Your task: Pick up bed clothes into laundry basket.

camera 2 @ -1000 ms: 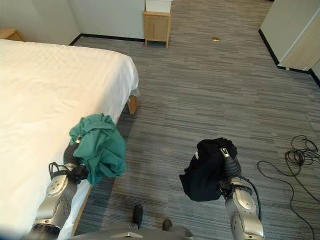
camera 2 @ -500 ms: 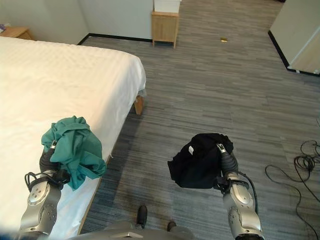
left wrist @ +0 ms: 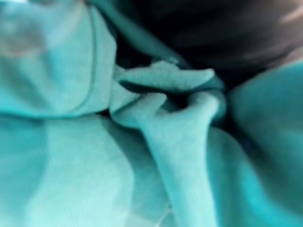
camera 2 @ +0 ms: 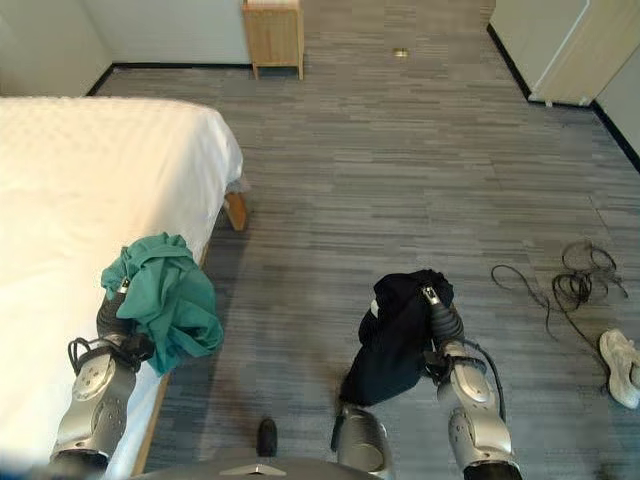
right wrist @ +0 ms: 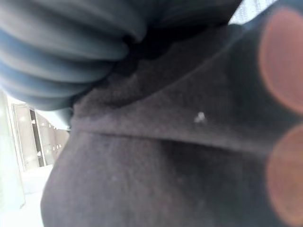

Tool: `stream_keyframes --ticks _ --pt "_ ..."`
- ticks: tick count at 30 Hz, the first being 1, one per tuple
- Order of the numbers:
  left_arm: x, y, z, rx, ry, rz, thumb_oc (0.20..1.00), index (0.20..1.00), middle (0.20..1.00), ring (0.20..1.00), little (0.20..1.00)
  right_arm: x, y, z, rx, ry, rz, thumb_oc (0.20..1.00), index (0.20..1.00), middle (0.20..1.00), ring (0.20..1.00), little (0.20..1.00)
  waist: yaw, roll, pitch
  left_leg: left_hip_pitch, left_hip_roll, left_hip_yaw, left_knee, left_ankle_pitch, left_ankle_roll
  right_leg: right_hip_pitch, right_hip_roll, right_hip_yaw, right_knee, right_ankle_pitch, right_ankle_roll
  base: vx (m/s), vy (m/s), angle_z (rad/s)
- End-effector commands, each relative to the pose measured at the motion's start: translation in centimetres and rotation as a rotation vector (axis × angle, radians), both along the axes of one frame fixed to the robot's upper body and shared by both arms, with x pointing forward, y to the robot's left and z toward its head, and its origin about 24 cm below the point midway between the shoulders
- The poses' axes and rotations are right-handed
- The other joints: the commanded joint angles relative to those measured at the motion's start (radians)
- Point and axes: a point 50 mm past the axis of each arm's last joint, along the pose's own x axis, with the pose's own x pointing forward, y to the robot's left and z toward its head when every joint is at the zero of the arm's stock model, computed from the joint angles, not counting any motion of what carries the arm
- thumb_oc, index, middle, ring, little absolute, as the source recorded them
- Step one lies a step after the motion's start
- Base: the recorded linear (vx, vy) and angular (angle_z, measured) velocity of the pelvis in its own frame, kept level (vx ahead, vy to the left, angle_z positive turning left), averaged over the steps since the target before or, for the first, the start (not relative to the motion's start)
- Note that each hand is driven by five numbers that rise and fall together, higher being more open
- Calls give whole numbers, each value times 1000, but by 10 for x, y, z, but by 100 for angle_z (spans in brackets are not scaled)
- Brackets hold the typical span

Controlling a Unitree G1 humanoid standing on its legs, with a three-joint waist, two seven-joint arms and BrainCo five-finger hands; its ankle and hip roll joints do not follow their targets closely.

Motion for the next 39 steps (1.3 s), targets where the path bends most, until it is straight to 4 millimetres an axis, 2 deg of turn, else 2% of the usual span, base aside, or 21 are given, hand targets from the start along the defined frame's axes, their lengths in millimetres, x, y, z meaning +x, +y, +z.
stream_keyframes --ticks 1,5,6,8,10,11,14,17,21,22,23,24,26,27,28,29,31,32,35,37,39 --pt "19 6 42 7 -228 -1 200 200 200 200 200 23 -13 48 -44 -237 5 200 200 200 200 200 -23 14 -33 65 25 25 557 282 -84 -13 46 6 -84 62 -49 651 -431 11" --pt "27 -3 44 5 -229 -37 200 200 200 200 200 21 -24 51 -65 -232 -46 200 200 200 200 200 17 -29 12 -126 30 76 751 279 -47 108 55 53 -104 -8 -96 471 -336 -10" --pt "31 -10 45 -26 -241 -64 200 200 200 200 200 21 -30 55 -76 -248 -79 200 200 200 200 200 45 -35 30 -267 79 129 670 254 -34 193 58 60 -132 -42 -91 518 -175 1" --pt "31 -15 41 -37 -226 -88 200 200 200 200 200 19 -35 57 -71 -257 -110 200 200 200 200 200 65 -30 29 -310 102 156 511 250 -37 237 46 65 -155 -56 -70 615 -94 14" --pt "31 -16 37 -36 -210 -91 200 200 200 200 200 19 -34 56 -74 -259 -104 200 200 200 200 200 80 -22 26 -335 86 160 391 265 -37 255 52 74 -163 -71 -65 510 16 -9" --pt "27 -16 29 -44 -180 -83 200 200 200 200 200 18 -31 53 -92 -238 -83 200 200 200 200 200 112 -4 12 -349 28 132 166 273 -29 308 70 91 -173 -105 -52 606 2 -28" --pt "17 -14 19 -54 -147 -62 200 200 200 200 200 23 -24 50 -100 -226 -38 200 200 200 200 200 161 7 -13 -363 -25 77 -41 332 -40 395 86 139 -180 -154 -40 631 -13 -35" --pt "11 -7 16 -44 -128 -36 200 200 200 200 200 27 -16 47 -74 -222 -1 200 200 200 200 200 185 15 -41 -366 -20 145 -43 374 -46 460 90 172 -174 -191 -36 560 13 -58" --pt "8 -4 14 -21 -108 -41 200 200 200 200 200 28 -4 42 -59 -205 40 200 200 200 200 200 219 -1 -80 -335 -42 122 -34 352 -7 482 53 189 -135 -225 -15 415 86 -44" --pt "7 -3 14 -4 -100 -46 200 200 200 200 200 29 0 41 -47 -207 49 200 200 200 200 200 225 -13 -88 -338 -53 125 -7 332 12 482 28 188 -97 -214 -2 591 221 -18" --pt "8 1 16 18 -97 -43 200 200 200 200 200 32 8 39 -33 -208 70 200 200 200 200 200 236 -49 -91 -324 -98 129 41 260 64 435 -36 202 94 -91 47 420 177 -21" --pt "8 1 16 18 -97 -43 200 200 200 200 200 32 8 39 -33 -209 69 200 200 200 200 200 240 -45 -95 -330 -92 132 44 260 65 427 -32 207 93 -87 47 392 210 1" --pt "11 3 24 39 -119 -40 200 200 200 200 200 38 20 41 -20 -222 109 200 200 200 200 200 243 -49 -80 -285 -127 126 78 205 114 320 -85 224 361 146 77 326 230 -5" --pt "13 3 26 41 -128 -52 200 200 200 200 200 39 24 40 -28 -216 124 200 200 200 200 200 226 -26 -70 -243 -121 107 64 192 127 262 -75 238 437 170 67 524 306 -10" --pt "17 2 31 71 -137 -75 200 200 200 200 200 41 25 40 -58 -206 135 200 200 200 200 200 191 9 -48 -158 -112 83 20 170 135 127 -73 226 512 83 41 381 208 7" --pt "17 2 31 71 -137 -75 200 200 200 200 200 41 25 40 -58 -206 135 200 200 200 200 200 191 9 -49 -159 -111 83 20 170 135 126 -73 226 512 83 41 417 131 29" --pt "22 3 37 88 -154 -80 200 200 200 200 200 43 30 42 -27 -219 144 200 200 200 200 200 173 33 -42 -97 -90 74 4 141 116 78 -182 118 371 45 25 337 -23 53" --pt "22 2 38 82 -161 -86 200 200 200 200 200 42 28 41 -34 -212 144 200 200 200 200 200 159 37 -35 -83 -90 58 3 135 114 67 -168 119 338 37 26 417 -96 55" --pt "33 -10 40 103 -168 -152 200 200 200 200 200 34 15 37 -41 -189 100 200 200 200 200 200 108 6 -32 -49 -121 -21 11 87 99 96 -22 243 5 -25 38 362 -119 87" --pt "34 -12 38 96 -165 -155 200 200 200 200 200 32 13 37 -34 -188 91 200 200 200 200 200 104 -1 -35 -49 -130 -59 18 82 100 105 0 301 9 -32 38 223 -107 121" --pt "30 -12 34 75 -159 -148 200 200 200 200 200 31 13 35 -27 -186 97 200 200 200 200 200 125 -9 -42 -38 -129 -72 12 78 95 139 -8 268 -40 -23 37 162 -124 93"
